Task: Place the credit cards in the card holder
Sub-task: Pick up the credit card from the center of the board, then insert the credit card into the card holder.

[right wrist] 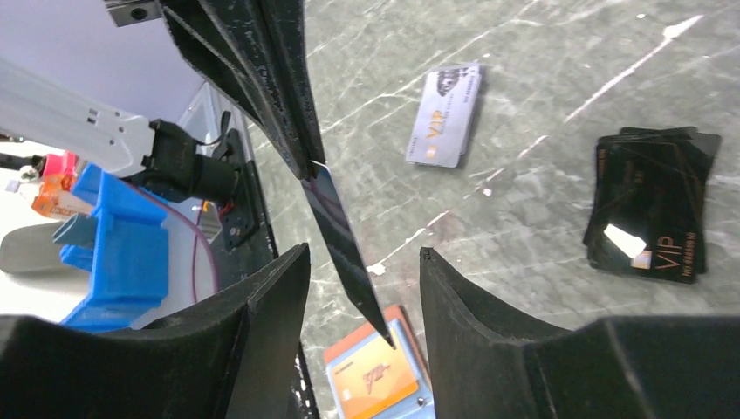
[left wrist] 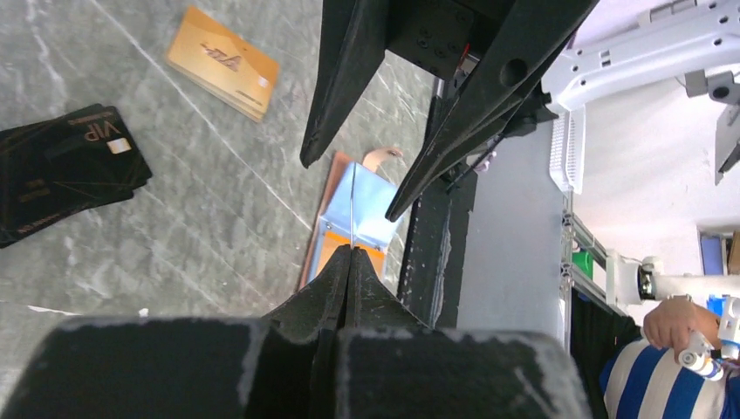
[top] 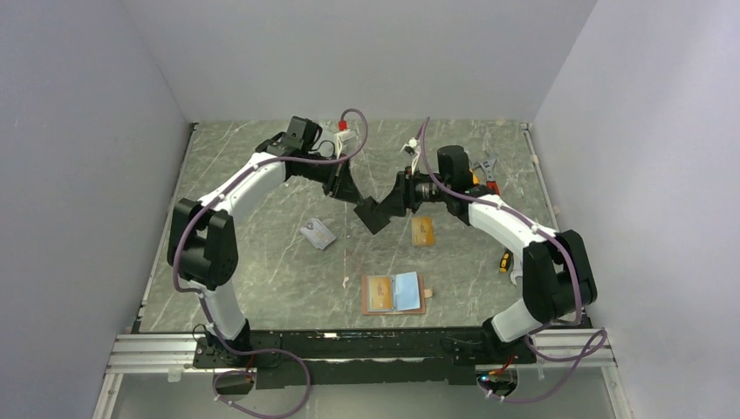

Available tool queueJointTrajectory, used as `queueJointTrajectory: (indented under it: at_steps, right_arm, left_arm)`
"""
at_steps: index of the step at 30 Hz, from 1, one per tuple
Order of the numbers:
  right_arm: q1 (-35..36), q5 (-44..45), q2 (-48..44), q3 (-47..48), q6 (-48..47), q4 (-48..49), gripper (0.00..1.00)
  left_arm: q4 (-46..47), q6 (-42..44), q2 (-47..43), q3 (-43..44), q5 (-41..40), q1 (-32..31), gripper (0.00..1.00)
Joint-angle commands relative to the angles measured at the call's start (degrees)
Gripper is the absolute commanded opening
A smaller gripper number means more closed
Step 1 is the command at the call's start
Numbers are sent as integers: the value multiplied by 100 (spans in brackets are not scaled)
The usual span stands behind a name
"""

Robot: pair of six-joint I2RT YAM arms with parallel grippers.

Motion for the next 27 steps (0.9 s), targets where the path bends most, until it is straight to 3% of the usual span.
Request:
queueJointTrajectory:
  at_steps: [1,5,12,16,21,24,27]
  right_arm:
    - [133,-146,-596,-162,-159,128,51]
    - [314,-300,-743,-242,31,153,45]
    - [675,-359,-949,-641,443,243,26]
    - [712,-116,-1307,-931,708,345,0]
    - [705,1318,-2165,-1167,983,-430,0]
    - [753,2426,-2567,-1422,1339,-1291,0]
    - [991,3504,-2994,-1811,1763,-2083,0]
  left_arm:
    - [-499,509,-507,-97,438,-60,0]
    - [-518,516,-709,-210,499,-116,0]
    - [-629,563,-840,-174,492,-149,0]
    - [-670,658,-902,-232,374,-194,0]
    - [-525,754,-1142,-666,-110,-326,24]
    - [-510,1026,-1242,-1090,-442,-529,47]
    - [-317,1343,-1307,-1699,-967,-897,50]
